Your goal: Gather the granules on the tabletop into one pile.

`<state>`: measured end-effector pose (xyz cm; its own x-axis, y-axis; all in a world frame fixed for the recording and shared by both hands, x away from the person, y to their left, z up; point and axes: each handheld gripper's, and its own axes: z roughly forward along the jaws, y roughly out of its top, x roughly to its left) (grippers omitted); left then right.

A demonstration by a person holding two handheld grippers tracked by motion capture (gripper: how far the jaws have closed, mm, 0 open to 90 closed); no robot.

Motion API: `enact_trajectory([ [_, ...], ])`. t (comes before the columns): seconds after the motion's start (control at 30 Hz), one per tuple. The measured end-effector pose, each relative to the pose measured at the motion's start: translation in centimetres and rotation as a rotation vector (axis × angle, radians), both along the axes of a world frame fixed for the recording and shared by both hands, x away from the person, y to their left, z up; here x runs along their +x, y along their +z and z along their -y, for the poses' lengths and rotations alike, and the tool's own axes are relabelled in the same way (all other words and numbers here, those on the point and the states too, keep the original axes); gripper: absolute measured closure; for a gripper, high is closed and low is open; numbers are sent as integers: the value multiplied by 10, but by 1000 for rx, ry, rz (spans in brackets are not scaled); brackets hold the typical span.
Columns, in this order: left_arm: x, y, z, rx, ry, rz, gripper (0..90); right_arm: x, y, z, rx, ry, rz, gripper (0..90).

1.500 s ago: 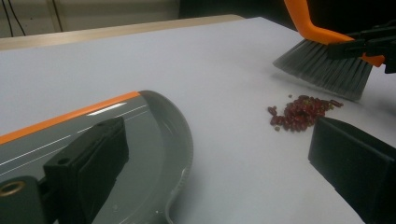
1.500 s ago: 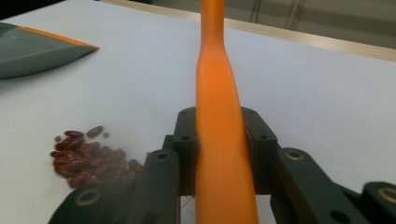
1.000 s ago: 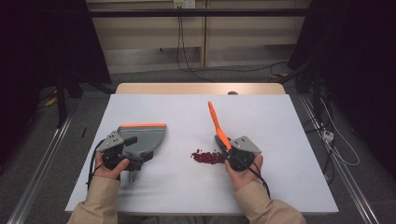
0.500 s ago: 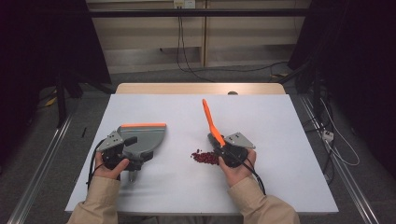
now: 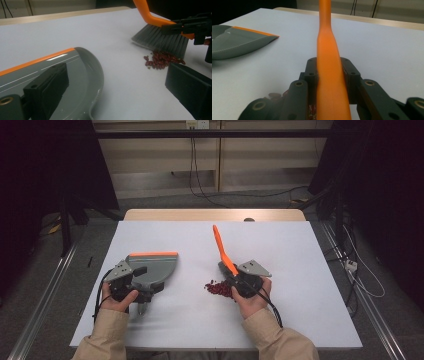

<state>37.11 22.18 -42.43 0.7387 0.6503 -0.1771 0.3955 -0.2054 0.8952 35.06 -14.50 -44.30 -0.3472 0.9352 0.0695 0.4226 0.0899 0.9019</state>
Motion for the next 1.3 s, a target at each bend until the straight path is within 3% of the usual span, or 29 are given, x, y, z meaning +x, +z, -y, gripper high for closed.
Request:
enact_trajectory([
  [0.17,0,0,0,0,0,1,48,0,5,9,4,-15,7,711],
  [0.33,0,1,0,1,1,2,48,-1,3,16,-29,-34,7,711],
  [0.57,-1,1,0,2,-1,2,48,-5,-1,-3,-74,39,14,711],
  [0.77,0,1,0,2,0,2,48,-4,0,-7,-54,58,20,712],
  [1.07,-1,1,1,2,0,3,48,-1,8,7,5,49,26,712],
  [1.3,-3,3,0,25,21,-14,49,1,14,19,28,85,30,711],
])
